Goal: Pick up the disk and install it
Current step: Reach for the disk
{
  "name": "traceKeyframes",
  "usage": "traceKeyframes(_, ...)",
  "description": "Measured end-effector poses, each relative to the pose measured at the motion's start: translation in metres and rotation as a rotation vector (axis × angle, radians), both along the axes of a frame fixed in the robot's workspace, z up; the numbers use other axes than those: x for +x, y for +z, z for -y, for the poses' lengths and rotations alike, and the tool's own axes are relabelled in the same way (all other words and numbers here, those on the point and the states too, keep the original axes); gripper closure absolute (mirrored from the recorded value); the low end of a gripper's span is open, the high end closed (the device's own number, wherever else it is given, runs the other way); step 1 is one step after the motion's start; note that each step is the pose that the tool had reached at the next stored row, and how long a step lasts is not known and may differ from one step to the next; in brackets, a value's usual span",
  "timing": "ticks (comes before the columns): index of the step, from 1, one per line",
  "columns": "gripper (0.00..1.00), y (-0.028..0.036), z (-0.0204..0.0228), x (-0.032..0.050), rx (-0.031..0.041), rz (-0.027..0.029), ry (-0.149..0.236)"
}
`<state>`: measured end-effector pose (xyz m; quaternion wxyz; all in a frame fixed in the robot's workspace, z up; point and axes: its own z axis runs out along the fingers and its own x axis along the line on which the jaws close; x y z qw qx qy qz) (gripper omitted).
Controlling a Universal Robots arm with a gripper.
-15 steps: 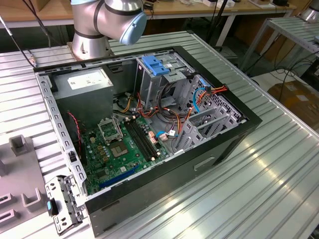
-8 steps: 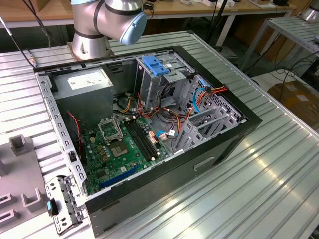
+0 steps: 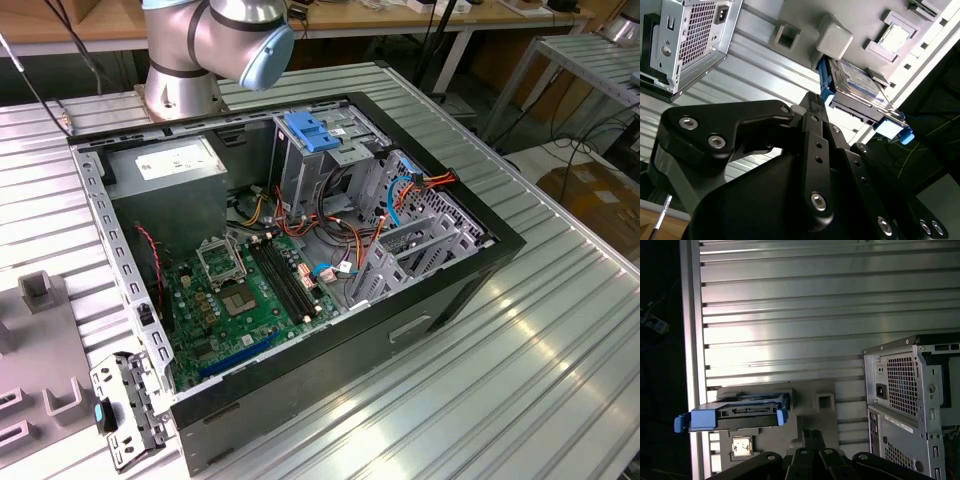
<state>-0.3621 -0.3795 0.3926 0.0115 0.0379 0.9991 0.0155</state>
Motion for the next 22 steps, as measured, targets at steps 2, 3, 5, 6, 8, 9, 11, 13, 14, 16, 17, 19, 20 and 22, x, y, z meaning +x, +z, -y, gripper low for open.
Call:
traceKeyframes(2, 0.89, 0.0001, 0.0000, -0.0050, -0.0001, -0.0001, 0.000)
traceKeyframes(3, 0.89, 0.0000, 0.0000, -0.0076, 0.0000, -0.0001, 0.000)
traceKeyframes(5, 0.89, 0.0000, -0.0001, -0.0152, 0.0000, 0.0000, 0.000)
traceKeyframes(6, 0.89, -0.0001, -0.0002, -0.0192, 0.0000, 0.0001, 0.000)
traceKeyframes(8, 0.89, -0.0001, -0.0003, -0.0294, -0.0001, -0.0002, 0.000)
traceKeyframes(9, 0.89, -0.0003, -0.0003, -0.0385, 0.0000, -0.0003, 0.000)
traceKeyframes(11, 0.89, -0.0005, -0.0003, -0.0487, 0.0000, -0.0008, 0.000)
traceKeyframes(13, 0.89, -0.0007, -0.0004, -0.0585, 0.0000, -0.0012, 0.000)
traceKeyframes(14, 0.89, -0.0009, -0.0003, -0.0676, 0.0000, -0.0013, 0.000)
traceKeyframes(16, 0.89, -0.0013, -0.0004, -0.0818, 0.0000, -0.0015, 0.000)
traceKeyframes(17, 0.89, -0.0014, -0.0005, -0.0866, 0.0000, -0.0015, 0.000)
traceKeyframes(19, 0.89, -0.0018, -0.0006, -0.0978, 0.0000, -0.0016, 0.000)
traceKeyframes(20, 0.89, -0.0020, -0.0009, -0.1025, 0.0001, -0.0014, 0.000)
traceKeyframes(22, 0.89, -0.0020, -0.0011, -0.1034, 0.0000, -0.0016, 0.000)
